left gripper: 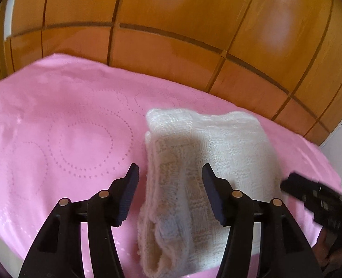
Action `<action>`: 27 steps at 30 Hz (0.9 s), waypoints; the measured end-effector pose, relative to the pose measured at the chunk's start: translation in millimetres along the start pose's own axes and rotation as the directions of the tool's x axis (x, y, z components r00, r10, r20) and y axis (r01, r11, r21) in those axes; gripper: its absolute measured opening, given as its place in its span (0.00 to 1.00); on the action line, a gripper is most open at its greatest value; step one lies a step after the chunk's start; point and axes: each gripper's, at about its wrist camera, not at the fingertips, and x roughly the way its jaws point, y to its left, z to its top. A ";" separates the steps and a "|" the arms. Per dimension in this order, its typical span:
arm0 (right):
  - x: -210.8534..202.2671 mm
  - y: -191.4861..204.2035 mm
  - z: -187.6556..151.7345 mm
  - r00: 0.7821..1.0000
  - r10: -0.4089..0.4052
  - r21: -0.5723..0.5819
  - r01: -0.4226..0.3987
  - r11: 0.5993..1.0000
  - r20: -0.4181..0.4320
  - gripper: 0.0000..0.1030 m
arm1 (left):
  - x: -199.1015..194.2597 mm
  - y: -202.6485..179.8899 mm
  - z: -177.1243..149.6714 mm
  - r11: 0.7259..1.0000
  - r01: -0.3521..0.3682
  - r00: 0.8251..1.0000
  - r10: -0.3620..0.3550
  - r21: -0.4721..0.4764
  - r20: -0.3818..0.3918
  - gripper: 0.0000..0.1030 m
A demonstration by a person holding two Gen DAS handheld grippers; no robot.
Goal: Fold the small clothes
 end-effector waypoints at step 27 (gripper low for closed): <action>19.8 6.1 37.0 0.999 -0.041 -0.072 0.041 0.997 0.002 0.55 | 26.4 -3.6 -2.4 0.991 -0.111 0.993 0.114 0.067 -0.040 0.54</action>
